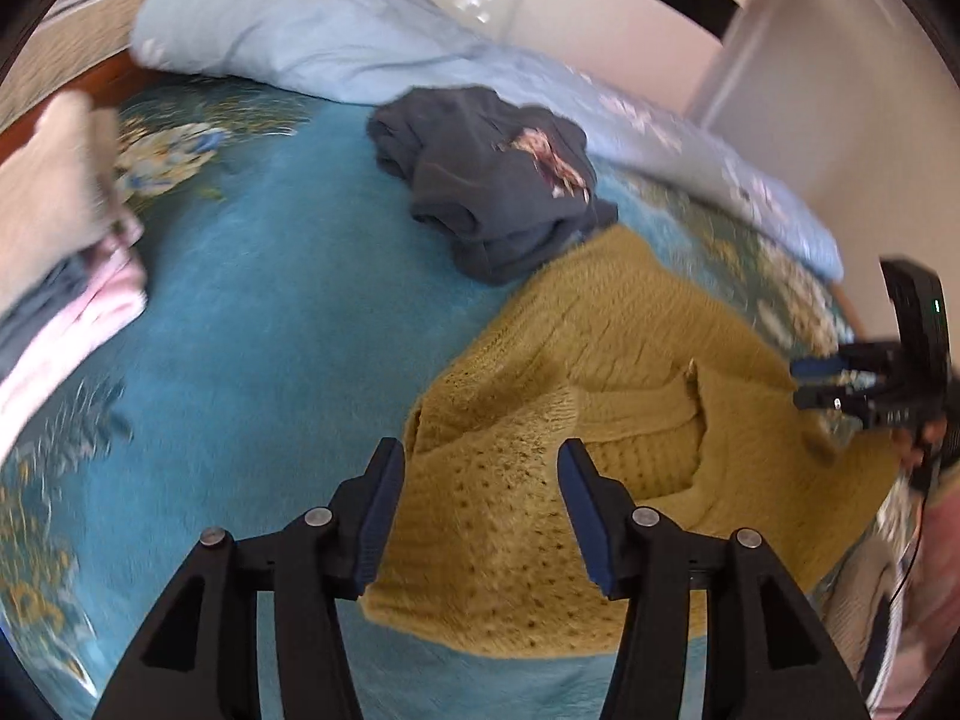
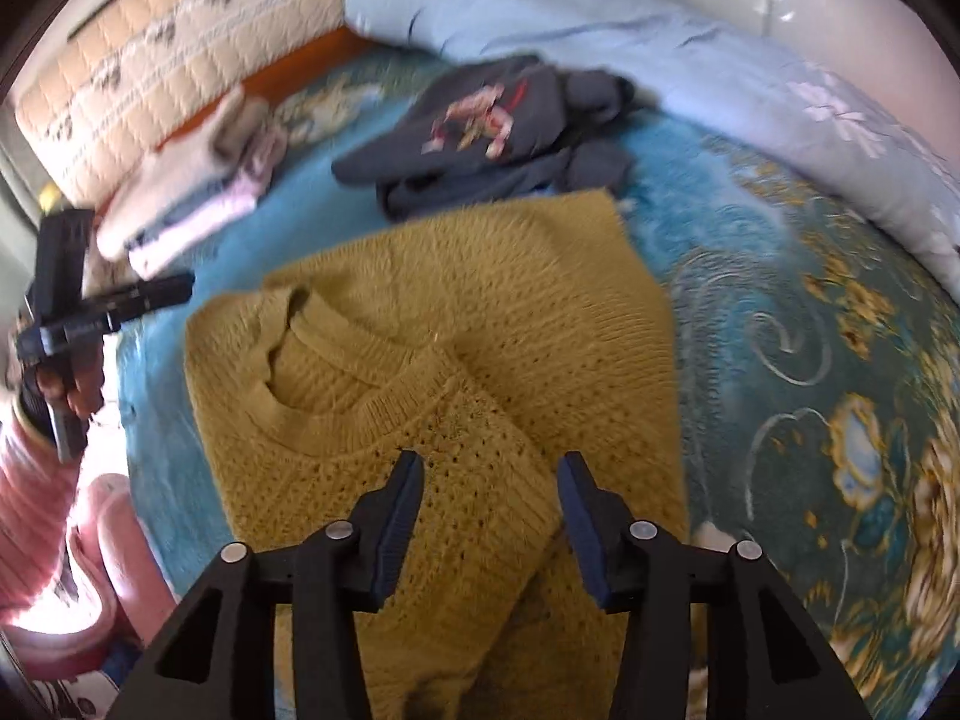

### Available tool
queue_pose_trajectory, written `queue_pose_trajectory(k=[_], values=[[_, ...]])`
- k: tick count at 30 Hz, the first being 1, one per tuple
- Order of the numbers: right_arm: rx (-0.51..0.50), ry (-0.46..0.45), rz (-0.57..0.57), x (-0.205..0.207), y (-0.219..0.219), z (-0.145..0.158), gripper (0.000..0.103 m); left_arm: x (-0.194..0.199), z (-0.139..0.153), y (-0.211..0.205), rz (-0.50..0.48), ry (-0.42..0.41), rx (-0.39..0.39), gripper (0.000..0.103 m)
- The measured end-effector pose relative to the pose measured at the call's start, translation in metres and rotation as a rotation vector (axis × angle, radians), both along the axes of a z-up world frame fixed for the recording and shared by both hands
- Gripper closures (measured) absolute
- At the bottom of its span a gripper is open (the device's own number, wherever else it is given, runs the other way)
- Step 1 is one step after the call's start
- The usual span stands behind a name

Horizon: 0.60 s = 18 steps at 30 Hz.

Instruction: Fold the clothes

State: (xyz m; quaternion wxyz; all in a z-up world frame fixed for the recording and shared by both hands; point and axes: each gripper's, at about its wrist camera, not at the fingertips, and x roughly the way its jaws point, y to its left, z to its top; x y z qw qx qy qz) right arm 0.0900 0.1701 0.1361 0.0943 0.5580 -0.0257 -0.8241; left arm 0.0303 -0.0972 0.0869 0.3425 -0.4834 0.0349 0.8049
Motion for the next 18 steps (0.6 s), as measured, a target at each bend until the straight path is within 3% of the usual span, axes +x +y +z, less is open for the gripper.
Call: queue_pose_trajectory(k=[5, 10, 11, 12, 14, 18], values=[[0.084, -0.109, 0.013, -0.024, -0.001, -0.039, 0.051, -0.02, -0.021, 0.015, -0.089, -0.041, -0.068, 0.046], [0.068, -0.125, -0.044, -0.018, 0.004, -0.052, 0.052, -0.024, -0.031, 0.017, -0.148, -0.072, -0.07, 0.046], [0.063, -0.128, -0.043, -0.014, 0.002, -0.051, 0.058, -0.024, -0.033, 0.019, -0.163, -0.072, -0.084, 0.046], [0.059, -0.135, -0.045, -0.009, 0.001, -0.05, 0.073, -0.023, -0.032, 0.022, -0.181, -0.068, -0.092, 0.046], [0.063, -0.134, -0.047, 0.003, -0.004, -0.044, 0.09, -0.021, -0.031, 0.028, -0.217, -0.06, -0.108, 0.046], [0.08, -0.048, -0.08, 0.036, -0.002, -0.019, 0.091, -0.02, -0.031, 0.039, -0.307, -0.052, -0.128, 0.046]])
